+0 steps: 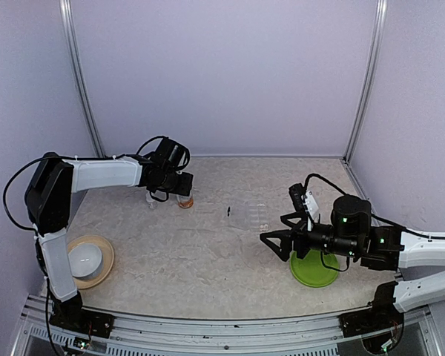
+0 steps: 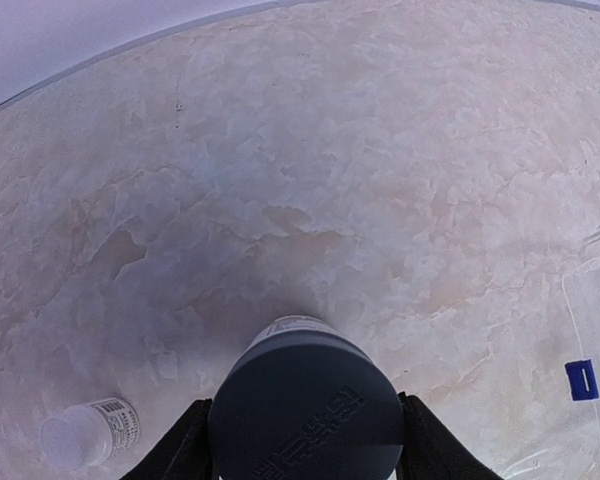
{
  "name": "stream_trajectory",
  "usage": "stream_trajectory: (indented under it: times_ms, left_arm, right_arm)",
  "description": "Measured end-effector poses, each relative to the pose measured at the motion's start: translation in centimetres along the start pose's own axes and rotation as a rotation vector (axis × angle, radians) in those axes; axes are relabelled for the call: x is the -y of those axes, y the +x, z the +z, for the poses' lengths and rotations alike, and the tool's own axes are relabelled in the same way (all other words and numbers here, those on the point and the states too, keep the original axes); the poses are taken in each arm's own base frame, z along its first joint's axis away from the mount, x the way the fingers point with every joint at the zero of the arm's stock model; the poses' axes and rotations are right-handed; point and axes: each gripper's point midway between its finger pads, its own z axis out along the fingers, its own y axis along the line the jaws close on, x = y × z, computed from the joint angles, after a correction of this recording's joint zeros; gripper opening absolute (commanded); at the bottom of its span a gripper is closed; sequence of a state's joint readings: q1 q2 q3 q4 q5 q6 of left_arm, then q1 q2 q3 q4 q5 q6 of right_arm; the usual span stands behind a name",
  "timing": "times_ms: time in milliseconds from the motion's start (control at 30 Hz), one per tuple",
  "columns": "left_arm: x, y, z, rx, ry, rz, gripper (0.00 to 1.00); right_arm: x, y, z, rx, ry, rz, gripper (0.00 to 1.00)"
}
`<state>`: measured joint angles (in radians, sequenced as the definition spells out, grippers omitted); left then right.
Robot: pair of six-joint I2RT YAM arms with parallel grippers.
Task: Sort the pills into containers
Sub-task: Place the pill bottle at the center of the board.
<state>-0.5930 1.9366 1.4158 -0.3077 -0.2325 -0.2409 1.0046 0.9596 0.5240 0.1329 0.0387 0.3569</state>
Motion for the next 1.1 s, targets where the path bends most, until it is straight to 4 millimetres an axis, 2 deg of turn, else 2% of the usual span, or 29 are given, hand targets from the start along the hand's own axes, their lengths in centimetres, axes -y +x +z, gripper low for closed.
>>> stream_trajectory:
  times_ms: [100, 633, 700, 733, 767, 933, 1033, 1100]
  left_arm:
    - [-0.1, 0.0, 0.0, -0.001, -0.001, -0.001, 0.68]
    - [0.2, -0.1, -0.2, -0.002, 0.028, -0.012, 0.83]
    - [0.7, -0.5, -0.8, 0.008, 0.048, -0.017, 0.89]
    - [0.9, -0.9, -1.2, 0.017, 0.056, -0.022, 0.97]
    - [1.0, -1.2, -1.7, 0.028, 0.064, -0.023, 0.99]
    - [3.8, -3.0, -5.5, 0.099, 0.146, -0.022, 0.99]
    - [6.3, -2.6, -7.3, 0.119, 0.215, -0.014, 0.99]
    - [7.8, -1.8, -7.9, 0.114, 0.261, -0.011, 0.99]
  right_arm:
    - [0.0, 0.0, 0.0, 0.0, 0.0, 0.0, 1.0]
    - [0.3, 0.6, 0.6, -0.021, 0.011, 0.001, 1.0]
    - [0.5, 1.0, 0.8, -0.031, 0.019, 0.004, 1.0]
    - [0.7, 1.1, 0.9, -0.036, 0.025, 0.006, 1.0]
    - [0.8, 1.2, 1.0, -0.04, 0.033, 0.008, 1.0]
    - [2.7, 1.8, 1.4, -0.061, 0.096, 0.039, 1.0]
    - [4.4, 1.8, 1.4, -0.063, 0.132, 0.079, 1.0]
    - [5.5, 1.8, 1.5, -0.066, 0.149, 0.107, 1.0]
